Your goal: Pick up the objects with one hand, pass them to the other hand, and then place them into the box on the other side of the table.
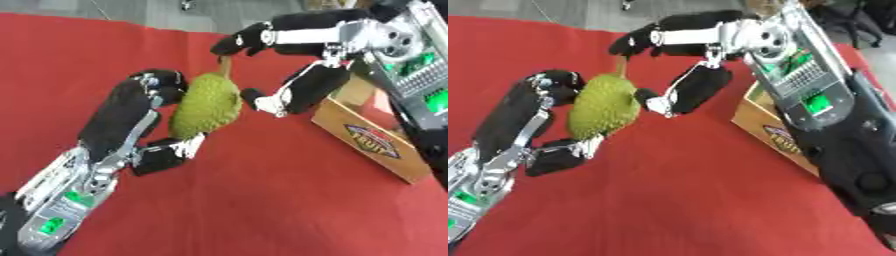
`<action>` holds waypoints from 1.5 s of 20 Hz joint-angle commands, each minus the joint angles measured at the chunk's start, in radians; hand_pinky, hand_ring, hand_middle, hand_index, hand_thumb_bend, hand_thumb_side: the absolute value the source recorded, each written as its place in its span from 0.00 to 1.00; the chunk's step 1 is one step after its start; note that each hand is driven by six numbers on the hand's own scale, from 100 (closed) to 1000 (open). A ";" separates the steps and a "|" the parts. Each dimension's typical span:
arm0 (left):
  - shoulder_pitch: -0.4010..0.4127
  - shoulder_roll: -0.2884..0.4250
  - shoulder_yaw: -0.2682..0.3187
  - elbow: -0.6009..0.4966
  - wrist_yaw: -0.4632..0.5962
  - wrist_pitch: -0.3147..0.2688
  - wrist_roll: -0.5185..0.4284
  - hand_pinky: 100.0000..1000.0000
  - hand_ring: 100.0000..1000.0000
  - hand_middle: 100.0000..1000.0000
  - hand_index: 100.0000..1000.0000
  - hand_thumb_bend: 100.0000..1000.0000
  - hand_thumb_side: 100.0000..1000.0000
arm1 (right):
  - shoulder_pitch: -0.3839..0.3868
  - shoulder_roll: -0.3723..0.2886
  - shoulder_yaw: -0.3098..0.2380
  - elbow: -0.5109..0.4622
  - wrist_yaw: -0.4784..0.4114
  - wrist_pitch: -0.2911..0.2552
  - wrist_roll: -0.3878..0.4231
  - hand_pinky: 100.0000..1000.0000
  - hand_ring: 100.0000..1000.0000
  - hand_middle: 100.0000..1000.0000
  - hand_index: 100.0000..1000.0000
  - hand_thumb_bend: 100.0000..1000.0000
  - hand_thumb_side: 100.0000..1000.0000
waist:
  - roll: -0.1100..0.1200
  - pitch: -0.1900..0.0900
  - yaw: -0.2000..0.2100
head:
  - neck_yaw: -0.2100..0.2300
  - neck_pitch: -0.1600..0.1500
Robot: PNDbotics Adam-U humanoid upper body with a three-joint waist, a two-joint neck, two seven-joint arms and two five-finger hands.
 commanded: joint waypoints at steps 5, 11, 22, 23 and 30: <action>-0.019 0.005 0.002 -0.014 -0.018 -0.008 -0.005 0.65 0.47 0.40 0.35 0.00 0.12 | -0.019 -0.020 0.020 0.042 0.027 -0.016 0.000 0.97 1.00 0.90 1.00 0.00 0.22 | 0.001 -0.024 0.000 | -0.002 0.008; -0.020 0.006 0.002 -0.011 -0.023 -0.007 -0.008 0.65 0.47 0.40 0.35 0.00 0.11 | -0.023 -0.020 0.024 0.058 -0.005 -0.025 0.000 0.97 1.00 0.89 1.00 0.00 0.21 | 0.000 -0.025 0.000 | -0.003 0.008; -0.020 0.012 0.001 0.014 -0.041 -0.005 0.003 0.65 0.47 0.40 0.35 0.00 0.08 | -0.029 -0.054 0.034 -0.001 -0.082 -0.012 0.000 0.98 1.00 0.90 1.00 0.00 0.19 | -0.002 -0.023 -0.005 | 0.001 0.008; -0.020 0.013 0.000 0.015 -0.042 -0.007 0.003 0.65 0.47 0.40 0.35 0.00 0.08 | -0.030 -0.057 0.036 -0.003 -0.087 -0.013 0.000 0.98 1.00 0.90 1.00 0.00 0.19 | -0.003 -0.023 -0.006 | 0.002 0.009; -0.021 0.020 -0.001 0.015 -0.060 -0.016 0.001 0.65 0.48 0.40 0.35 0.00 0.05 | -0.036 -0.064 0.059 0.008 -0.116 -0.018 0.000 0.98 1.00 0.90 1.00 0.00 0.16 | -0.006 -0.024 -0.007 | 0.010 0.034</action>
